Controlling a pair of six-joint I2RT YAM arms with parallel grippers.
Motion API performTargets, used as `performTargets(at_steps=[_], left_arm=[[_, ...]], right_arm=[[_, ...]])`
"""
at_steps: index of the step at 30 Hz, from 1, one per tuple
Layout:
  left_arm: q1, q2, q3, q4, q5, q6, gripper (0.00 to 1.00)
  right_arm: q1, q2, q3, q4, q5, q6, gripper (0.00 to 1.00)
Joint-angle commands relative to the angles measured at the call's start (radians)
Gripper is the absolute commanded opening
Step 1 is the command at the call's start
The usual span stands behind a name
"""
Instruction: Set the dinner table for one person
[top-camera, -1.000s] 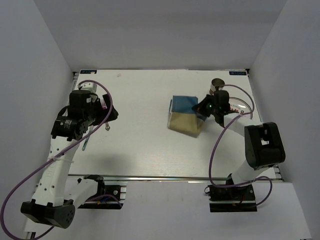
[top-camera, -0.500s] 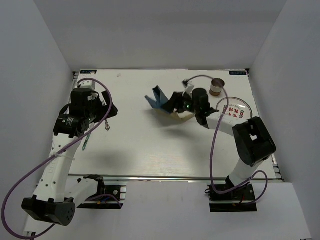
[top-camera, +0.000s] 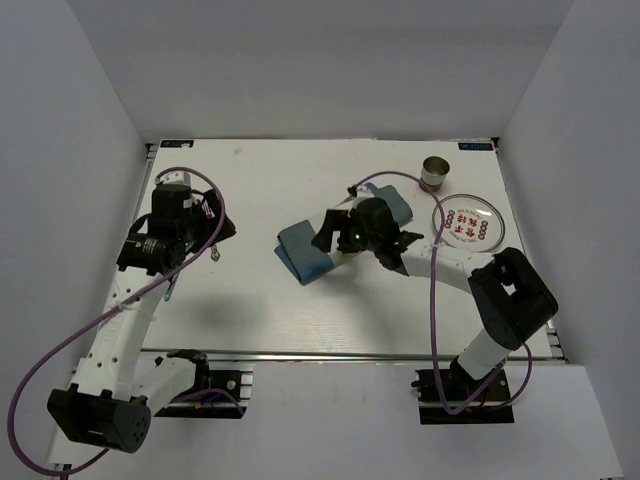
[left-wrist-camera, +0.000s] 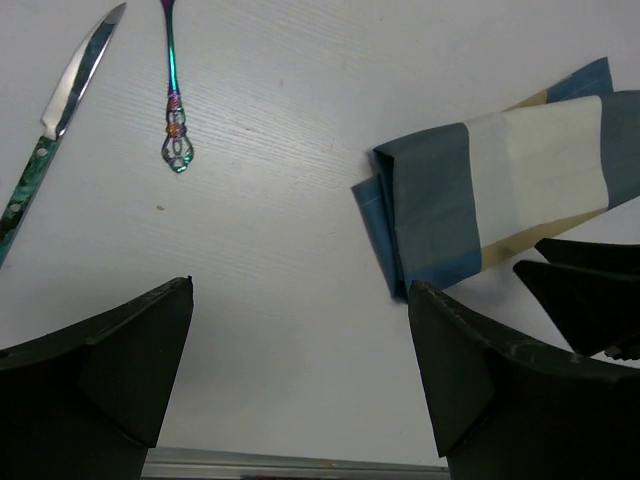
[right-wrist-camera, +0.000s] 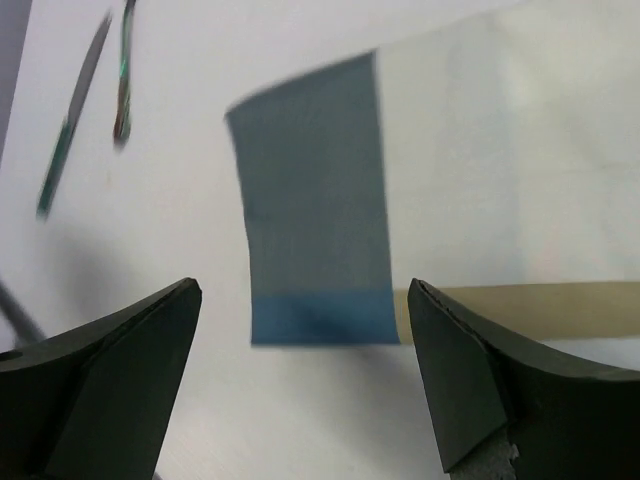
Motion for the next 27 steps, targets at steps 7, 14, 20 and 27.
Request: performTargets(at_steps=[7, 14, 20, 27], left_arm=[[-0.017, 0.493, 0.051, 0.387, 0.311, -0.117, 0.98], [-0.072, 0.9, 0.241, 0.437, 0.359, -0.146, 0.98], [-0.173, 0.98, 0.211, 0.446, 0.314, -0.217, 0.98], [-0.241, 0.656, -0.2, 0.561, 0.219, -0.349, 0.98]], right_arm=[[-0.055, 0.09, 0.128, -0.499, 0.578, 0.411, 0.89], [-0.077, 0.13, 0.171, -0.555, 0.638, 0.369, 0.89], [-0.144, 0.433, 0.485, -0.535, 0.472, 0.03, 0.89], [-0.143, 0.647, 0.872, -0.549, 0.084, -0.15, 0.89]])
